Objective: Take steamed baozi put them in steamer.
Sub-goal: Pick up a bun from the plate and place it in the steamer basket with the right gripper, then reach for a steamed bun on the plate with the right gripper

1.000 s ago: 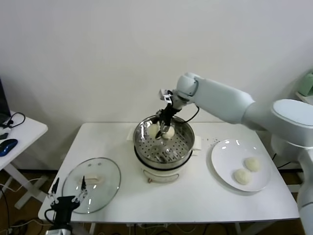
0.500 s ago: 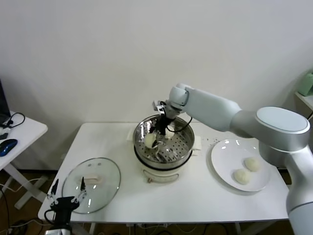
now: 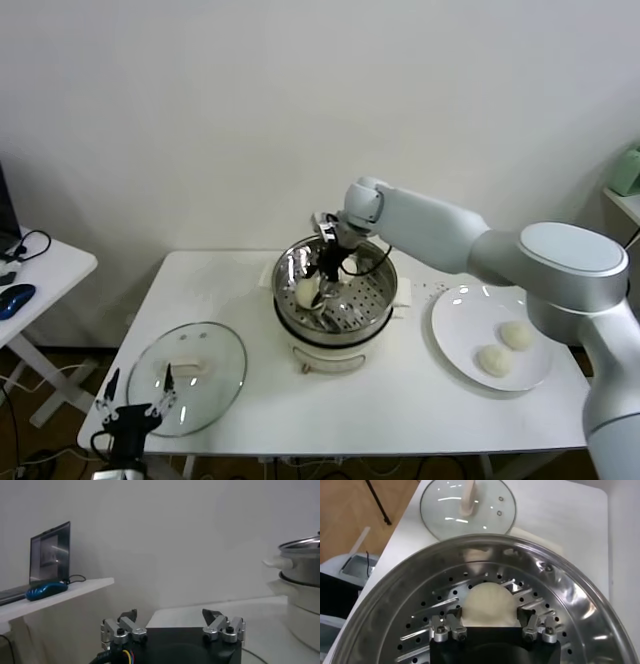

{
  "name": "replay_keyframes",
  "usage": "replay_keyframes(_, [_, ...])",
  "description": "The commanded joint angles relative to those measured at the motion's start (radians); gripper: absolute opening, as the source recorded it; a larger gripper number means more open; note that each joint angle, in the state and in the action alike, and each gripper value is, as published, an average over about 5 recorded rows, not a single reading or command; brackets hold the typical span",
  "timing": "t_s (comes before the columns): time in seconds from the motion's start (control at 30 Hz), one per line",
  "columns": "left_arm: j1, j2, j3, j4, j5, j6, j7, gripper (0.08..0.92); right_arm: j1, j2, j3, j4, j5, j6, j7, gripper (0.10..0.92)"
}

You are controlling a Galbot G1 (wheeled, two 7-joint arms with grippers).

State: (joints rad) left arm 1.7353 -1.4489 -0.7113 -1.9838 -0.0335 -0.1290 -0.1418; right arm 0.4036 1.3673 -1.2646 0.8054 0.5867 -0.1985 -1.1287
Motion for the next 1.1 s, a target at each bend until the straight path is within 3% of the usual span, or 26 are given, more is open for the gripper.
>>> replay_keyframes(0.03, [0.002, -0.003, 0.005, 0.004, -0.004, -0.001, 0.0, 0.823, -0.004, 0.004, -0.001, -0.001, -0.006, 0.002, 0.005, 0.73])
replay_keyframes(0.27, [0.002, -0.003, 0.004, 0.006, -0.004, -0.003, 0.0, 0.823, 0.0, -0.006, -0.004, 0.006, -0.006, 0.009, 0.007, 0.813])
replay_keyframes(0.63, [-0.001, -0.002, 0.004, 0.013, -0.006, -0.006, 0.0, 0.823, 0.086, -0.102, -0.006, 0.113, 0.024, 0.008, 0.0, 0.823])
replay_keyframes(0.87, [-0.001, 0.0, 0.005, 0.015, -0.008, -0.009, 0.0, 0.823, 0.24, -0.328, -0.074, 0.33, 0.055, 0.009, -0.036, 0.823])
replay_keyframes(1.1, [-0.01, 0.006, 0.006, 0.01, -0.011, -0.002, 0.002, 0.823, 0.317, -0.604, -0.1, 0.488, -0.059, 0.063, -0.095, 0.823])
